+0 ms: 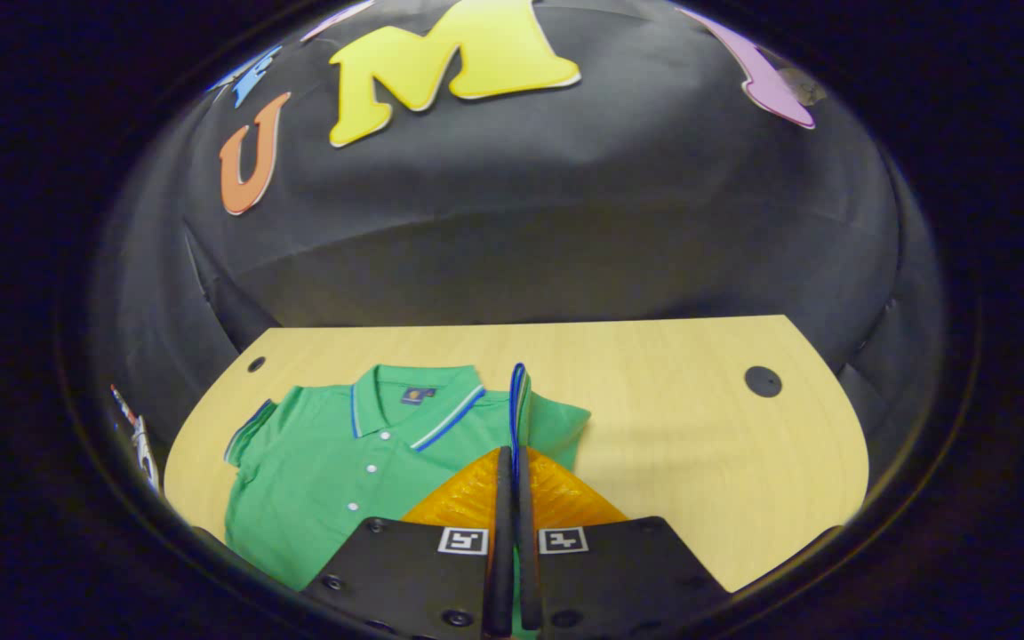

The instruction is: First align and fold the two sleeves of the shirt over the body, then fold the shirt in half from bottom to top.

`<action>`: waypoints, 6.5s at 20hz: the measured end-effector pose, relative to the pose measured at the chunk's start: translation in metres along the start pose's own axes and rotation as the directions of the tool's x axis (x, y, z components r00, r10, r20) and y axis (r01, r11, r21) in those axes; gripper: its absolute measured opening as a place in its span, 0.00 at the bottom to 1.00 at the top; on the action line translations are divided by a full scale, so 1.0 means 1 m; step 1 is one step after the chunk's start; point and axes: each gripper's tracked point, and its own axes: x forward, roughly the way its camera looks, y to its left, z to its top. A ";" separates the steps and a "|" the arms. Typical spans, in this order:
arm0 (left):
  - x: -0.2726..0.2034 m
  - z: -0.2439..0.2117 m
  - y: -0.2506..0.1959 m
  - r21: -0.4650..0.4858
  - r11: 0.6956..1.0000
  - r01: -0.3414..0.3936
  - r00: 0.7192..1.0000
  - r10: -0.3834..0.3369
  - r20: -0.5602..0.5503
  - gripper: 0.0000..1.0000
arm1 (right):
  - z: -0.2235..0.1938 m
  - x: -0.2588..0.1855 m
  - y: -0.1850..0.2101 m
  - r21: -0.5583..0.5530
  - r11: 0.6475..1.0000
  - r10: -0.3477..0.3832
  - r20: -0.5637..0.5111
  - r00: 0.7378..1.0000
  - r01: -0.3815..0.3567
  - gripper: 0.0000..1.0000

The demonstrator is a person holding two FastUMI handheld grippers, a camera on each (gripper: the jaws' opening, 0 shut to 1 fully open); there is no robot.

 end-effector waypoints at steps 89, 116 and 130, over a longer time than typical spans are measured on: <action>0.111 -0.062 -0.027 0.054 0.950 0.307 0.924 -0.284 -0.256 1.00 | -0.072 -0.278 -0.015 -0.018 0.991 -0.130 0.066 0.989 0.132 0.98; -0.149 -0.278 0.057 -0.004 0.915 0.403 0.652 -0.291 -0.700 1.00 | -0.330 -0.319 -0.016 -0.262 0.959 -0.039 -0.508 0.861 -0.111 0.98; -0.139 -0.287 0.051 0.143 0.874 0.465 0.688 -0.256 -0.679 1.00 | -0.345 -0.305 -0.007 -0.298 0.945 -0.048 -0.541 0.839 -0.138 0.92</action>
